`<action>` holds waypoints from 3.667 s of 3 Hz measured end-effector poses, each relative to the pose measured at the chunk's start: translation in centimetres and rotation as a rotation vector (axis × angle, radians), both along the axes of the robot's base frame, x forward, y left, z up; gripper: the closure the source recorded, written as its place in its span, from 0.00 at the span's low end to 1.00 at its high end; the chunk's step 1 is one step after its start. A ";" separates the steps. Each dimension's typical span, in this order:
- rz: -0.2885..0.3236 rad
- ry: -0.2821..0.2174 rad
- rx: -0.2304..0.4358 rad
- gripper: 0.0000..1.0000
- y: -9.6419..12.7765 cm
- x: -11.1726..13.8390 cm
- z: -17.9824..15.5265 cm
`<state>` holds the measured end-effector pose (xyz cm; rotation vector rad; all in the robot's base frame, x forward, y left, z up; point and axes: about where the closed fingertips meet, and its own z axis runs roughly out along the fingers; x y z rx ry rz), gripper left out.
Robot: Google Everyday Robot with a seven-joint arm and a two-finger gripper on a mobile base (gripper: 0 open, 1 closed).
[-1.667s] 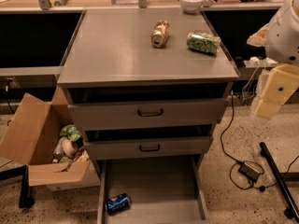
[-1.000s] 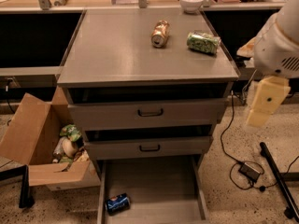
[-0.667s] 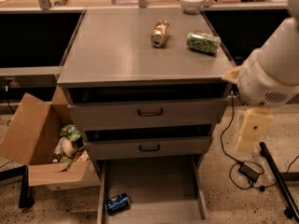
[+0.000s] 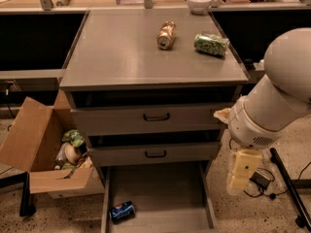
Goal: Pick pepsi can from bottom drawer and place on counter
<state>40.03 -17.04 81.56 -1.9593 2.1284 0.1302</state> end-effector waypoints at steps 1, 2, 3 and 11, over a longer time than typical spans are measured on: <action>0.000 0.000 0.000 0.00 0.0 0.0 0.0; 0.038 0.023 0.005 0.00 1.6 0.4 -4.3; 0.116 0.066 0.039 0.00 4.6 0.8 -10.7; 0.299 0.181 0.308 0.00 20.3 5.7 -42.6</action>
Offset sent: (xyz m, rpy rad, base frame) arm 0.0127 0.0455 -0.1298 0.0196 0.0765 0.1133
